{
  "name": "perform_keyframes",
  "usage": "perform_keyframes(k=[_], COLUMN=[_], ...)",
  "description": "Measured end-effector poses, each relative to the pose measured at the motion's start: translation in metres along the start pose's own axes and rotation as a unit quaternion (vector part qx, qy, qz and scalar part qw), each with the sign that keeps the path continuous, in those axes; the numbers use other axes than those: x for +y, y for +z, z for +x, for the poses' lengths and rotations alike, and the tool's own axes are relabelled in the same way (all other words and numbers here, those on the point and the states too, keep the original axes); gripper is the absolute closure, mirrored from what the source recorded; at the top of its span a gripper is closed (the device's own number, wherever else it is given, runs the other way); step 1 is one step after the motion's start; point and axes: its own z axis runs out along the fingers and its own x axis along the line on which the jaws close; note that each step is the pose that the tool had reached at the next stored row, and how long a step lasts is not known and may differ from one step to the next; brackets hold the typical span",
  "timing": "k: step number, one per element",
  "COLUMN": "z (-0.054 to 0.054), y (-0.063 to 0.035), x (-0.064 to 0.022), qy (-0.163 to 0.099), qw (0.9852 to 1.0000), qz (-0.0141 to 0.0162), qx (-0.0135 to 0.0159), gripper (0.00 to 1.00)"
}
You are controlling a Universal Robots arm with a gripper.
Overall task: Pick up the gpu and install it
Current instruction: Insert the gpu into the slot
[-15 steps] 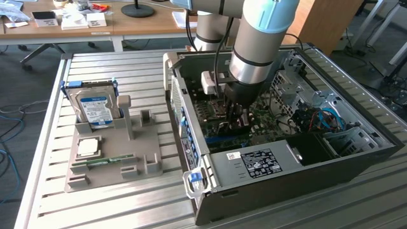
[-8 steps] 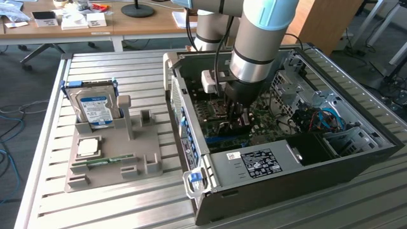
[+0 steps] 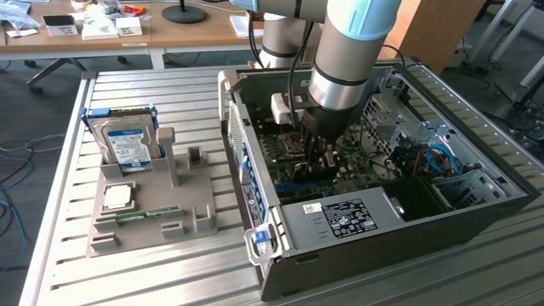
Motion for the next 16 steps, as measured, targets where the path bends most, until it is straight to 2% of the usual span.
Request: perform_keyframes(k=[9, 11, 16], z=[-0.0001, -0.0002, -0.0001], y=[0.0001, 0.0002, 0.0001], x=[-0.0003, -0.0005, 0.0], qy=[-0.001, -0.003, -0.003], qw=[1.0, 1.0, 1.0], qz=[0.0001, 0.0, 0.0001], qx=[0.0003, 0.0016, 0.0017], gripper=[0.73, 0.73, 0.73])
